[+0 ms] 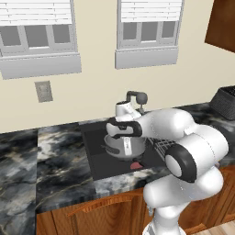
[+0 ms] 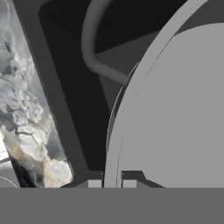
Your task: Move the pot and pan from the stove into the sink.
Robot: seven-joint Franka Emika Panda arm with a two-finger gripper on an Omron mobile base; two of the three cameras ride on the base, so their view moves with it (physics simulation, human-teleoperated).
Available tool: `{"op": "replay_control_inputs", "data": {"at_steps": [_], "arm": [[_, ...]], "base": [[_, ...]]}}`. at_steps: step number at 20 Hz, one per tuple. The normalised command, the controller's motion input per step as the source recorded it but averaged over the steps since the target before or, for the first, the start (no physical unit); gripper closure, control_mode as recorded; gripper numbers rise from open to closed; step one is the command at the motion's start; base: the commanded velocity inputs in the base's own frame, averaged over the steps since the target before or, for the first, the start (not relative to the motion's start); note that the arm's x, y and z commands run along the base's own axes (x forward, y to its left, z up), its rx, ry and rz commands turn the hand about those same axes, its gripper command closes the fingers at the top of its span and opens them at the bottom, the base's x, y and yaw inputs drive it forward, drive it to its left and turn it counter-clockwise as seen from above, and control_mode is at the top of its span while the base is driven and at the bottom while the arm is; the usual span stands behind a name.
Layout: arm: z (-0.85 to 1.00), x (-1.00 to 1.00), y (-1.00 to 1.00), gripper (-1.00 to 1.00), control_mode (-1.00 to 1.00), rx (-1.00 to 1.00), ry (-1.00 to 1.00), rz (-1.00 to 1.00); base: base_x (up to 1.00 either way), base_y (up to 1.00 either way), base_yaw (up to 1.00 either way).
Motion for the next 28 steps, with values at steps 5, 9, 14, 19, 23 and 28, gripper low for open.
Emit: {"op": "replay_control_inputs", "data": {"at_steps": [5,9,14,19,23,28], "arm": [[-0.37,0.34,0.16,1.00,-1.00,-0.01,0.00,-0.09],[-0.35,0.38,0.11,1.00,-1.00,0.00,0.00,-0.08],[-0.25,0.41,0.07,1.00,-1.00,-0.01,0.00,-0.05],[-0.19,0.30,0.07,1.00,-1.00,-0.01,-0.04,-0.04],[-0.19,0.27,0.04,-1.00,-1.00,-0.03,-0.06,-0.08],[0.22,0.07,0.11,-1.00,-1.00,0.00,-0.10,-0.15]], "base": [[0.00,0.00,0.00],[0.00,0.00,0.00],[0.00,0.00,0.00],[0.00,0.00,0.00],[0.00,0.00,0.00],[0.00,0.00,0.00]]}}
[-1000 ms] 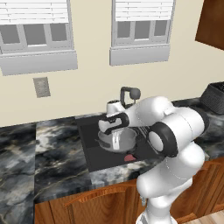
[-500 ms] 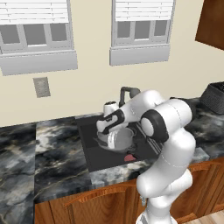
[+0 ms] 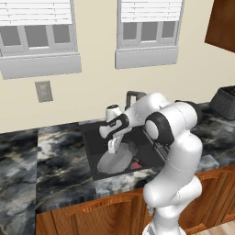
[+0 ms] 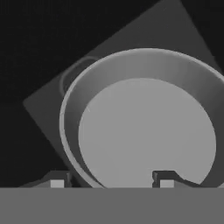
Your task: Move the pot and pan from the stove into the sink.
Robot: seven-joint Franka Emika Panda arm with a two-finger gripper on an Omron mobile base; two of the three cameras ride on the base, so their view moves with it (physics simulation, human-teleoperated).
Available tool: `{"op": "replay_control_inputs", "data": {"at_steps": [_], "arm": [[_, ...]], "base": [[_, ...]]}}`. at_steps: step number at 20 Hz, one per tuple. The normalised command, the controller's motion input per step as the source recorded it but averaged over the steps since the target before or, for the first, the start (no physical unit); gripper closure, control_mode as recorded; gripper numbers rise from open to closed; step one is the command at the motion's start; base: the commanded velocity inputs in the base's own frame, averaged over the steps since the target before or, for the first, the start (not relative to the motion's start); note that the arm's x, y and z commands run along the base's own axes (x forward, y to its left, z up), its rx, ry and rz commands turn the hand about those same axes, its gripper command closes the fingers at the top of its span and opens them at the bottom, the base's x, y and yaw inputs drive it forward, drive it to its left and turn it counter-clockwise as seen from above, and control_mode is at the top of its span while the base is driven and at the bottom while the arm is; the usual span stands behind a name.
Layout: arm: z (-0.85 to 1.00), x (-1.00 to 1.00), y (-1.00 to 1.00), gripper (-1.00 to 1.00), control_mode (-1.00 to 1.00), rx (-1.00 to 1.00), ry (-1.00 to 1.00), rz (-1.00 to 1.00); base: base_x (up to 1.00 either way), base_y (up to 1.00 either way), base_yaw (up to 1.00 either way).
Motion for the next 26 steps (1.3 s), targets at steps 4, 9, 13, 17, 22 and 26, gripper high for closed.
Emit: {"op": "replay_control_inputs", "data": {"at_steps": [4,9,13,17,22,26], "arm": [[0.58,-0.06,0.08,-1.00,-1.00,0.01,-0.16,-0.17],[0.62,-0.35,0.01,-1.00,-1.00,0.03,-0.18,-0.18],[0.66,-0.37,-0.03,-1.00,-1.00,0.08,-0.27,-0.18],[0.63,-0.36,-0.08,-1.00,-1.00,0.13,-0.30,-0.15],[0.69,-0.37,-0.06,-1.00,-1.00,0.13,-0.28,-0.16],[0.72,-0.35,-0.24,-1.00,-1.00,0.10,-0.26,-0.14]], "base": [[0.00,0.00,0.00],[0.00,0.00,0.00],[0.00,0.00,0.00],[0.00,0.00,0.00],[0.00,0.00,0.00],[0.00,0.00,0.00]]}}
